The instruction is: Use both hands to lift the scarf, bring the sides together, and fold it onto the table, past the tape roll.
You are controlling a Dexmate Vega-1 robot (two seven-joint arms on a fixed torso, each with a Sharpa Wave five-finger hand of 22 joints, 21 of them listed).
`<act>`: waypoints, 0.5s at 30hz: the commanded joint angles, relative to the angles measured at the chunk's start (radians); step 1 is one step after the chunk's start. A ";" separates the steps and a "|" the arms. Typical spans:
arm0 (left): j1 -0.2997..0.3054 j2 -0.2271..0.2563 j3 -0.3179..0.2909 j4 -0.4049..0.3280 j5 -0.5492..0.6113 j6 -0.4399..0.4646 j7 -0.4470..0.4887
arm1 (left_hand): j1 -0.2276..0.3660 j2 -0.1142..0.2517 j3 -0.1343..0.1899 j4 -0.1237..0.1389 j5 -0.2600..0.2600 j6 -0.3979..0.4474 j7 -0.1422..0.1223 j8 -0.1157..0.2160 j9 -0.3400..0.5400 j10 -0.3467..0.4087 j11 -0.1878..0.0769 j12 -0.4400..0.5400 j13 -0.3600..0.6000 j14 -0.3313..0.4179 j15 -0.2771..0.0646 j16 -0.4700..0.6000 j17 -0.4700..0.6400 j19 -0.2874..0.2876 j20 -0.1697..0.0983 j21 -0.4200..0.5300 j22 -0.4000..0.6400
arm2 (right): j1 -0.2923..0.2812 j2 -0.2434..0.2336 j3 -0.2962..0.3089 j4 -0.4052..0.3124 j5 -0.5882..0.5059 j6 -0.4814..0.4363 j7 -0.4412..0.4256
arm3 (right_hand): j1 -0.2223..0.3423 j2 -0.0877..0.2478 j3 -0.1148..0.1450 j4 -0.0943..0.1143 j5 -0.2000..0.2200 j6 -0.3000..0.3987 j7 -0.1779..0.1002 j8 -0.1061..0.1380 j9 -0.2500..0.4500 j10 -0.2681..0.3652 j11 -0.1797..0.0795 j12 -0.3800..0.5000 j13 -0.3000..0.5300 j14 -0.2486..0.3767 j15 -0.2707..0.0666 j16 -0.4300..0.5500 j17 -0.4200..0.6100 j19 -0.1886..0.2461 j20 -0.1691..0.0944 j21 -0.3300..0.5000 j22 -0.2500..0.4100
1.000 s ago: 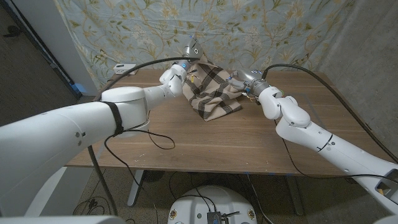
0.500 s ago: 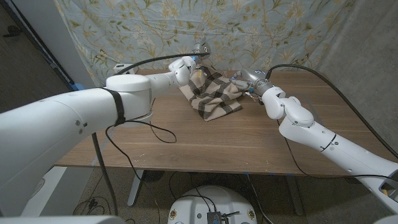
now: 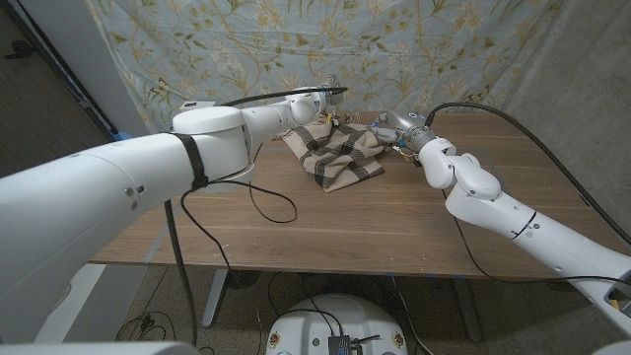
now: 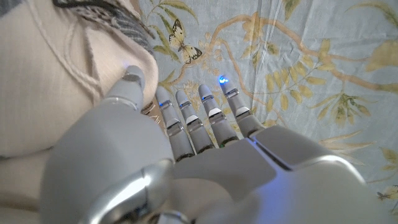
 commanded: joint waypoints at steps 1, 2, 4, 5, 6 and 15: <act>-0.049 -0.003 0.338 -0.001 -0.290 -0.063 -0.053 | 0.025 0.053 -0.004 0.008 0.005 -0.126 0.001 -0.064 -0.016 -0.075 0.029 -0.005 0.007 -0.037 -0.107 0.000 0.008 -0.015 0.014 -0.011 0.005 | 0.012 -0.007 -0.003 0.013 0.024 -0.007 0.000 | -0.008 -0.004 0.002 -0.002 -0.001 0.011 0.001 0.000 0.001 0.007 0.001 -0.005 0.001 0.006 -0.033 0.004 0.003 0.010 0.000 -0.003 0.000; -0.046 0.000 0.323 -0.001 -0.290 -0.063 -0.053 | 0.016 0.079 -0.003 0.020 0.001 -0.129 0.005 -0.064 -0.018 -0.079 0.036 -0.003 0.007 -0.040 -0.098 0.004 0.012 -0.016 0.017 -0.012 0.006 | 0.015 -0.006 -0.005 0.015 0.024 -0.006 0.000 | -0.009 -0.004 0.002 -0.002 -0.001 0.011 0.001 0.000 0.001 0.007 0.001 -0.005 0.001 0.006 -0.032 0.004 0.003 0.010 0.000 -0.003 0.000; -0.041 0.002 0.288 -0.001 -0.280 -0.063 -0.061 | 0.002 0.140 0.010 0.043 -0.009 -0.138 0.022 -0.065 -0.020 -0.090 0.061 -0.002 0.005 -0.044 -0.086 0.008 0.018 -0.017 0.027 -0.013 0.007 | 0.023 -0.001 -0.012 0.022 0.023 -0.004 0.000 | -0.010 -0.004 0.001 -0.001 -0.001 0.011 0.002 0.000 0.001 0.007 0.002 -0.005 0.001 0.006 -0.032 0.004 0.003 0.010 0.000 -0.003 0.000; -0.009 0.000 0.136 -0.001 -0.125 -0.063 -0.068 | -0.002 0.176 0.023 0.053 -0.013 -0.143 0.030 -0.066 -0.020 -0.097 0.072 -0.002 0.004 -0.046 -0.071 0.008 0.019 -0.017 0.031 -0.013 0.007 | 0.027 0.000 -0.014 0.024 0.022 -0.003 0.000 | -0.011 -0.004 0.001 -0.001 -0.001 0.011 0.001 0.000 0.001 0.007 0.003 -0.005 0.001 0.005 -0.032 0.004 0.003 0.010 0.000 -0.004 0.000; 0.011 0.000 0.037 -0.001 -0.045 -0.063 -0.033 | -0.001 0.192 0.032 0.056 -0.014 -0.145 0.034 -0.066 -0.021 -0.102 0.080 -0.002 0.003 -0.047 -0.063 0.008 0.019 -0.016 0.034 -0.012 0.008 | 0.029 0.003 -0.015 0.027 0.023 -0.003 -0.002 | -0.011 -0.005 0.001 -0.001 -0.001 0.010 0.001 0.000 0.001 0.006 0.003 -0.005 0.001 0.005 -0.032 0.004 0.003 0.010 0.000 -0.004 0.000; 0.078 -0.010 -0.057 -0.001 -0.231 0.282 0.213 | -0.054 0.232 0.062 0.125 -0.019 -0.150 0.044 -0.062 -0.019 -0.115 0.103 0.003 0.000 -0.051 -0.038 0.012 0.026 -0.006 0.040 -0.003 0.011 | 0.048 0.031 -0.012 0.063 0.055 0.009 -0.031 | -0.014 -0.003 0.001 0.000 -0.001 0.010 0.001 -0.001 0.001 0.006 0.002 -0.006 0.001 0.005 -0.032 0.004 0.003 0.011 0.000 -0.006 0.000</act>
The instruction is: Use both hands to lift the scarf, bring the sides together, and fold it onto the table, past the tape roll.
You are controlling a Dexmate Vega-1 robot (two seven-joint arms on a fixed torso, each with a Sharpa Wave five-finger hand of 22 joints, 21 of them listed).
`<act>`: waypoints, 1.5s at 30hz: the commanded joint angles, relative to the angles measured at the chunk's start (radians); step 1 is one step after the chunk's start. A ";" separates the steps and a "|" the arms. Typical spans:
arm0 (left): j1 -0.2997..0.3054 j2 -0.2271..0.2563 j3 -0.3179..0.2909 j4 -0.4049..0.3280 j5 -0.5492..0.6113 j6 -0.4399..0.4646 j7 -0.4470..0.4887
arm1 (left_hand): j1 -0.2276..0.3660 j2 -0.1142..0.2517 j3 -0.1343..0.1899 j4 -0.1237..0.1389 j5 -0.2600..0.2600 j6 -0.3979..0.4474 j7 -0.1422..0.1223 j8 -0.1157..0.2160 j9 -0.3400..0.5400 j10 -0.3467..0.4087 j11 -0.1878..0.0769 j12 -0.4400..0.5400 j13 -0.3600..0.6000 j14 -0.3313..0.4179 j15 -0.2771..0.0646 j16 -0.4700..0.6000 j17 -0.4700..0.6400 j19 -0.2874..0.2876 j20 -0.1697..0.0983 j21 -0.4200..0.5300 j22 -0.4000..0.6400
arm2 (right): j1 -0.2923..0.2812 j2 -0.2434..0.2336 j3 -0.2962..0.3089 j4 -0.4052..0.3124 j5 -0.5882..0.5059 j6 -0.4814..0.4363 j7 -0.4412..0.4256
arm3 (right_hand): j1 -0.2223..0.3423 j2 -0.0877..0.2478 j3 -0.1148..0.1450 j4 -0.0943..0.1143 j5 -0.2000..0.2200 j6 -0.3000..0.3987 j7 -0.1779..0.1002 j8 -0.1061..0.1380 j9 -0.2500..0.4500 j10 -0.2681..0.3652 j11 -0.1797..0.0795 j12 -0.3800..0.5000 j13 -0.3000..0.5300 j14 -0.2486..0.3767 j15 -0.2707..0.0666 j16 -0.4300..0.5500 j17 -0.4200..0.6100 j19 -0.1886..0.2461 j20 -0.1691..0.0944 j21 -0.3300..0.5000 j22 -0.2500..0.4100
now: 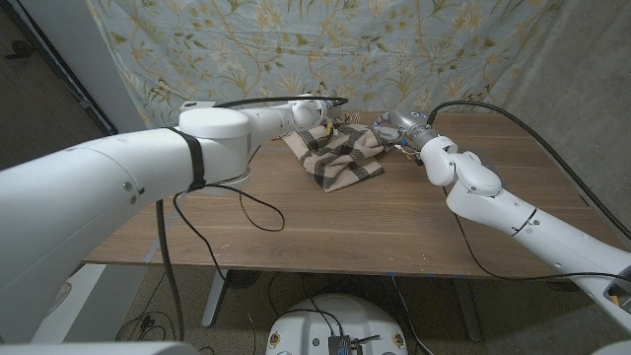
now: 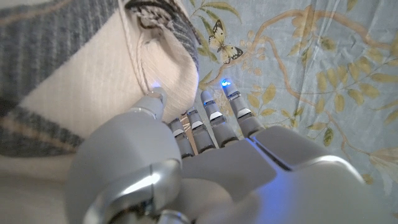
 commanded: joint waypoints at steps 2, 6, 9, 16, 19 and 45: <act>0.089 0.002 -0.180 0.000 -0.193 0.415 0.399 | -0.044 0.000 0.003 0.046 -0.007 0.013 0.004 0.007 0.005 0.005 0.011 0.011 0.000 -0.002 -0.035 0.008 0.005 0.003 0.007 0.007 0.005 | 0.033 0.030 -0.009 0.047 0.036 0.013 -0.023 | -0.011 0.002 0.001 0.001 -0.001 0.009 0.001 -0.002 0.001 0.006 0.001 -0.006 0.001 0.005 -0.032 0.004 0.003 0.011 0.000 -0.003 0.000; 0.098 0.005 -0.161 0.000 -0.357 0.532 0.606 | -0.093 -0.015 -0.009 0.079 -0.013 0.016 0.004 0.008 0.005 0.003 0.016 0.012 -0.004 -0.003 -0.026 0.007 0.002 0.000 0.008 0.006 0.004 | 0.048 0.043 -0.018 0.065 0.045 0.014 -0.025 | -0.013 0.003 0.000 0.002 -0.001 0.008 0.001 -0.003 0.001 0.006 0.001 -0.006 0.001 0.004 -0.032 0.004 0.004 0.011 0.000 -0.003 0.000; 0.099 0.003 -0.175 0.002 -0.475 0.561 0.722 | -0.106 -0.012 -0.009 0.090 -0.014 0.017 0.006 0.009 0.005 0.002 0.019 0.012 -0.005 -0.004 -0.022 0.006 0.002 -0.003 0.011 0.005 0.004 | 0.056 0.053 -0.021 0.076 0.055 0.017 -0.031 | -0.014 0.003 -0.001 0.003 -0.001 0.007 0.002 -0.003 0.001 0.006 0.002 -0.006 0.001 0.004 -0.032 0.005 0.004 0.011 0.001 -0.004 0.000; 0.121 -0.031 -0.295 0.045 -0.698 0.584 1.050 | -0.135 -0.010 -0.006 0.112 -0.015 0.038 0.010 0.015 0.005 0.012 0.021 0.018 -0.008 0.001 -0.016 0.008 0.000 -0.007 0.013 0.003 0.004 | 0.049 0.080 0.007 0.111 0.133 0.055 -0.082 | -0.013 0.004 0.001 0.001 -0.001 0.004 0.000 -0.005 0.002 0.006 0.004 -0.006 0.001 0.003 -0.032 0.004 0.003 0.013 0.002 -0.005 0.000; 0.187 0.069 -0.428 -0.183 -0.684 0.646 1.110 | -0.152 -0.021 -0.011 0.121 -0.017 0.041 0.010 0.015 0.004 0.013 0.022 0.018 -0.010 -0.001 -0.013 0.006 -0.002 -0.007 0.014 0.002 0.003 | 0.035 0.093 0.036 0.136 0.196 0.104 -0.119 | -0.010 0.006 0.002 -0.003 -0.001 -0.007 0.000 -0.009 0.002 -0.002 0.005 -0.010 0.001 -0.003 -0.026 0.002 0.004 0.014 0.001 -0.006 0.001; 0.738 0.664 -0.983 -1.343 -0.846 0.421 0.609 | -0.323 -0.062 -0.048 0.170 -0.014 -0.084 0.066 -0.016 -0.010 -0.097 0.103 -0.009 -0.040 -0.125 0.074 -0.033 -0.030 -0.129 0.061 -0.062 0.001 | -0.064 0.171 0.208 0.300 0.699 0.510 -0.225 | -0.080 -0.049 -0.059 0.001 -0.012 -0.174 0.015 -0.031 0.003 -0.125 0.048 -0.028 0.003 -0.076 0.019 -0.015 0.012 -0.006 0.059 -0.041 0.001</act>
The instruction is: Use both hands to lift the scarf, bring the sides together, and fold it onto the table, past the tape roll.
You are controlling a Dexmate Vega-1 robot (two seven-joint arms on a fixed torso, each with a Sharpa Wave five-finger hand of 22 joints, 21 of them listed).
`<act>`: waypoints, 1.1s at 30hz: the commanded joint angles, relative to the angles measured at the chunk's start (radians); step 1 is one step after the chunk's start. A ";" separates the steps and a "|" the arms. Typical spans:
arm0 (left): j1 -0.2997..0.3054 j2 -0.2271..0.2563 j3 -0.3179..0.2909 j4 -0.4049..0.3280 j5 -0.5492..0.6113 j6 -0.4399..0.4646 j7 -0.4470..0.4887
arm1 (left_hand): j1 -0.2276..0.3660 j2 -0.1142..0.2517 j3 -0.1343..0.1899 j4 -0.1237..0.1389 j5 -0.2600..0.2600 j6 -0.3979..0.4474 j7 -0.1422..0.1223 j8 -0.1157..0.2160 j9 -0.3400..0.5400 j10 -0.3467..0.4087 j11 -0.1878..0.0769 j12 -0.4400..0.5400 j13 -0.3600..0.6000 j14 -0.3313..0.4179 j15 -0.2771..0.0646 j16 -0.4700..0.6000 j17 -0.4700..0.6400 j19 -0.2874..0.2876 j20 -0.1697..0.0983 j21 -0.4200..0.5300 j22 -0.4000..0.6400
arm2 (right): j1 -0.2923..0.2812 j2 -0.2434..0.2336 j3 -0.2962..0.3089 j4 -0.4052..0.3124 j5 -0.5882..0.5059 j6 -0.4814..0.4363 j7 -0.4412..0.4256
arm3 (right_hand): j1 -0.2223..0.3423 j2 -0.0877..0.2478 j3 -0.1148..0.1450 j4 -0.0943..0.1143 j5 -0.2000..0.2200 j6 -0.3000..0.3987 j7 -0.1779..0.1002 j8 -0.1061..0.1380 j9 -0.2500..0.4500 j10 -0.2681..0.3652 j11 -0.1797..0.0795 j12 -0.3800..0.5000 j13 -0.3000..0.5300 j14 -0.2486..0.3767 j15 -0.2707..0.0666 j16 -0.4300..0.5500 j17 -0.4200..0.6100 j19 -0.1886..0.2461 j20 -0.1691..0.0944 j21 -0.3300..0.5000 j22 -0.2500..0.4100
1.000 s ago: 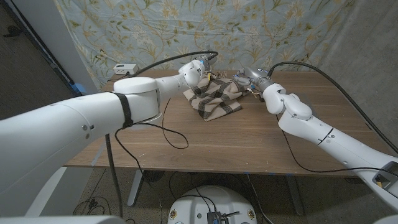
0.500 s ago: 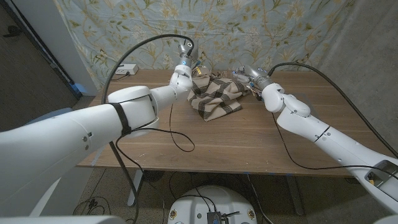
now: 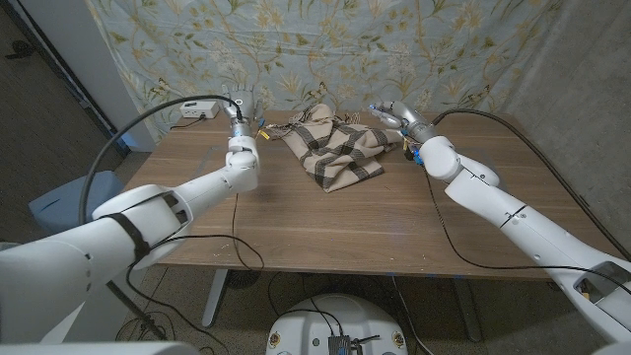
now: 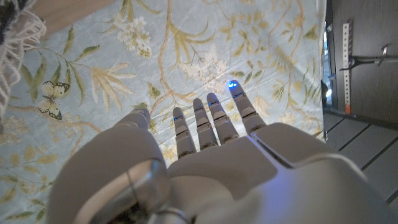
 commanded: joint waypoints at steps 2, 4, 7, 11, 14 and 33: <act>0.250 0.219 -0.309 -0.802 -0.207 -0.177 -0.204 | -0.025 -0.010 -0.007 0.005 0.000 -0.033 0.000 -0.005 -0.001 -0.027 0.000 -0.008 -0.005 -0.024 0.005 -0.005 0.000 -0.019 0.005 -0.010 -0.001 | -0.048 0.046 0.067 0.069 0.249 0.178 -0.012 | -0.024 -0.008 -0.017 0.002 0.000 -0.028 0.002 -0.003 0.003 -0.024 0.001 -0.003 0.003 -0.014 0.009 -0.006 0.004 -0.004 0.025 -0.012 0.001; 0.275 0.231 -0.349 -0.811 -0.248 -0.215 -0.232 | -0.035 -0.016 -0.011 0.004 0.000 -0.050 -0.002 -0.005 -0.002 -0.040 0.005 -0.008 -0.007 -0.036 0.011 -0.006 -0.001 -0.031 0.006 -0.017 -0.001 | -0.056 0.053 0.072 0.073 0.275 0.194 -0.015 | -0.027 -0.009 -0.019 0.002 0.000 -0.032 0.002 -0.003 0.003 -0.027 0.001 -0.002 0.003 -0.016 0.010 -0.006 0.005 -0.006 0.027 -0.013 0.001; 0.308 0.250 -0.407 -0.813 -0.325 -0.290 -0.286 | -0.046 -0.020 -0.014 0.003 0.000 -0.064 0.000 -0.004 -0.003 -0.057 0.010 -0.010 -0.010 -0.060 0.018 -0.010 -0.002 -0.044 0.005 -0.025 -0.001 | -0.068 0.065 0.079 0.080 0.311 0.222 -0.021 | -0.030 -0.012 -0.022 0.002 0.000 -0.037 0.003 -0.002 0.003 -0.032 0.001 -0.003 0.003 -0.021 0.012 -0.008 0.004 -0.006 0.029 -0.015 0.001; 0.341 0.267 -0.478 -0.789 -0.455 -0.411 -0.379 | -0.069 -0.018 -0.016 0.001 -0.001 -0.102 -0.003 -0.004 -0.005 -0.107 0.012 -0.014 -0.016 -0.112 0.025 -0.014 -0.005 -0.081 0.001 -0.046 0.000 | -0.084 0.088 0.090 0.107 0.365 0.280 -0.021 | -0.027 -0.014 -0.022 -0.006 0.002 -0.047 0.004 -0.001 0.003 -0.045 0.002 -0.003 0.003 -0.035 0.020 -0.015 0.001 -0.014 0.013 -0.022 0.001; 0.361 0.271 -0.517 -0.768 -0.534 -0.473 -0.435 | -0.086 -0.011 -0.015 0.002 -0.002 -0.122 -0.004 -0.001 -0.007 -0.135 0.002 -0.014 -0.021 -0.138 0.026 -0.011 -0.006 -0.102 -0.003 -0.058 0.000 | -0.094 0.106 0.100 0.134 0.408 0.329 -0.013 | -0.029 -0.018 -0.024 -0.010 0.004 -0.061 0.003 0.000 0.003 -0.067 0.007 -0.006 0.002 -0.055 0.030 -0.025 -0.004 -0.016 -0.008 -0.029 0.000; 0.412 0.257 -0.605 -0.593 -0.842 -0.684 -0.655 | -0.135 0.004 -0.018 0.015 -0.004 -0.152 0.011 0.002 -0.009 -0.170 0.021 -0.007 -0.030 -0.205 0.047 -0.012 -0.009 -0.142 -0.034 -0.084 0.000 | -0.184 0.121 0.164 0.063 0.497 0.359 -0.126 | -0.097 -0.065 -0.069 0.003 0.013 -0.090 0.002 0.008 0.002 -0.081 0.010 0.007 0.000 -0.073 0.040 -0.031 -0.014 -0.045 0.111 -0.066 -0.002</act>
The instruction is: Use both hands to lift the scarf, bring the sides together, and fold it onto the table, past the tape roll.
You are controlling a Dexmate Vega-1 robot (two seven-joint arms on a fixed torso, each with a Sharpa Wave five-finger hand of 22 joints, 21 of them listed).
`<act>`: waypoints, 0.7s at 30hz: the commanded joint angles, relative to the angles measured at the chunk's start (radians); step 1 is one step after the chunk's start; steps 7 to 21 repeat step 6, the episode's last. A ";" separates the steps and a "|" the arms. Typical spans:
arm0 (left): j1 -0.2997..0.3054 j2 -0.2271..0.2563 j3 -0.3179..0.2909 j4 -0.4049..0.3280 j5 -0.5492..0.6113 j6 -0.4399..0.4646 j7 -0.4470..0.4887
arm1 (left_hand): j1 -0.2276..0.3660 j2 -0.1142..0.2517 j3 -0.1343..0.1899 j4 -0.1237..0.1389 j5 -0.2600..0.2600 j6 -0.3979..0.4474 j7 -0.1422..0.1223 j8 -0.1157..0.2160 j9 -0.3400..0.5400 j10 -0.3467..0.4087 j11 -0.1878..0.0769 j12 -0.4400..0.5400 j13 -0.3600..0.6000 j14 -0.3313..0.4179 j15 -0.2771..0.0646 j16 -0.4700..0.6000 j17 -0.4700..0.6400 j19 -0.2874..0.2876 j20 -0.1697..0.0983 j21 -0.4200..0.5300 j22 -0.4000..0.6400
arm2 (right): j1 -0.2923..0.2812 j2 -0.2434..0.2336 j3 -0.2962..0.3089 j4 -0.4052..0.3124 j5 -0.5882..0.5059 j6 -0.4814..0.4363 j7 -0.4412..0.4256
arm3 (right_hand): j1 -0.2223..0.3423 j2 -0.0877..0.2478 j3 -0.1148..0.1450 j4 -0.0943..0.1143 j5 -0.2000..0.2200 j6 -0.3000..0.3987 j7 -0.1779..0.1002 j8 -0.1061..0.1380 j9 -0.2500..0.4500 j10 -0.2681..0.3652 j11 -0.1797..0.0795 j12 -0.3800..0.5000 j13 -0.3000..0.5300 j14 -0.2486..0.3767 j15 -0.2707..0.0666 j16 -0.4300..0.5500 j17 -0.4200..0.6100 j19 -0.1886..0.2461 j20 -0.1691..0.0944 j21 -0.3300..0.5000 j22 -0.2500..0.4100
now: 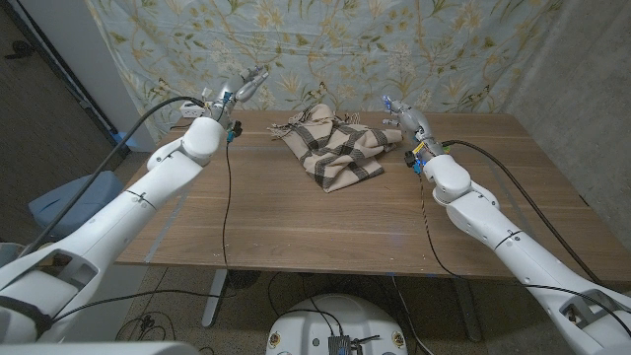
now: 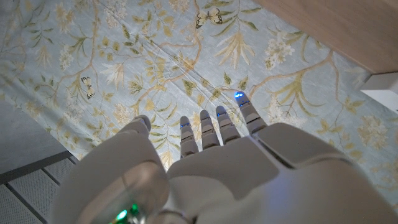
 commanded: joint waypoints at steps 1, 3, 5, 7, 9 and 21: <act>0.046 -0.004 -0.074 0.081 -0.158 -0.108 -0.110 | -0.014 0.003 0.000 0.006 -0.001 -0.005 0.003 0.004 0.000 -0.003 0.005 0.005 0.002 -0.011 0.001 0.001 0.000 -0.011 0.001 -0.005 0.000 | -0.063 0.008 0.039 -0.063 0.068 0.029 -0.108 | -0.021 -0.002 -0.009 0.006 0.009 -0.010 0.000 0.008 0.002 -0.005 0.001 0.008 0.000 -0.002 0.001 -0.005 -0.002 -0.002 0.036 -0.012 0.003; 0.036 -0.013 -0.068 0.107 -0.174 -0.112 -0.126 | -0.016 0.003 -0.001 0.006 -0.001 -0.005 0.004 0.005 0.000 -0.003 0.006 0.006 0.002 -0.011 0.001 0.002 0.000 -0.011 0.001 -0.006 0.000 | -0.072 0.007 0.034 -0.077 0.055 0.031 -0.119 | -0.025 -0.003 -0.010 0.007 0.010 -0.010 0.000 0.008 0.002 -0.004 0.000 0.009 0.000 0.001 0.003 -0.003 -0.002 -0.005 0.042 -0.015 0.004; 0.027 -0.025 -0.061 0.139 -0.184 -0.125 -0.137 | -0.020 0.003 -0.001 0.008 -0.001 -0.007 0.005 0.004 0.000 -0.004 0.012 0.006 0.001 -0.013 0.004 0.003 0.000 -0.014 0.001 -0.007 0.000 | -0.083 0.016 0.029 -0.085 0.047 0.042 -0.131 | -0.026 -0.001 -0.010 0.007 0.011 -0.008 0.000 0.010 0.002 -0.002 0.001 0.010 0.000 0.005 0.005 -0.002 -0.003 -0.005 0.038 -0.016 0.004; 0.027 -0.032 -0.061 0.149 -0.193 -0.130 -0.139 | -0.022 0.004 -0.001 0.008 -0.001 -0.010 0.005 0.003 0.000 -0.006 0.012 0.006 0.001 -0.016 0.006 0.002 0.000 -0.017 0.000 -0.009 0.000 | -0.087 0.015 0.027 -0.086 0.045 0.052 -0.127 | -0.027 0.000 -0.010 0.007 0.013 -0.007 0.001 0.011 0.002 0.001 0.000 0.011 -0.001 0.010 0.003 0.000 -0.004 -0.005 0.034 -0.017 0.004; 0.027 -0.032 -0.061 0.149 -0.193 -0.130 -0.139 | -0.022 0.004 -0.001 0.008 -0.001 -0.010 0.005 0.003 0.000 -0.006 0.012 0.006 0.001 -0.016 0.006 0.002 0.000 -0.017 0.000 -0.009 0.000 | -0.087 0.015 0.027 -0.086 0.045 0.052 -0.127 | -0.027 0.000 -0.010 0.007 0.013 -0.007 0.001 0.011 0.002 0.001 0.000 0.011 -0.001 0.010 0.003 0.000 -0.004 -0.005 0.034 -0.017 0.004; 0.027 -0.032 -0.061 0.149 -0.193 -0.130 -0.139 | -0.022 0.004 -0.001 0.008 -0.001 -0.010 0.005 0.003 0.000 -0.006 0.012 0.006 0.001 -0.016 0.006 0.002 0.000 -0.017 0.000 -0.009 0.000 | -0.087 0.015 0.027 -0.086 0.045 0.052 -0.127 | -0.027 0.000 -0.010 0.007 0.013 -0.007 0.001 0.011 0.002 0.001 0.000 0.011 -0.001 0.010 0.003 0.000 -0.004 -0.005 0.034 -0.017 0.004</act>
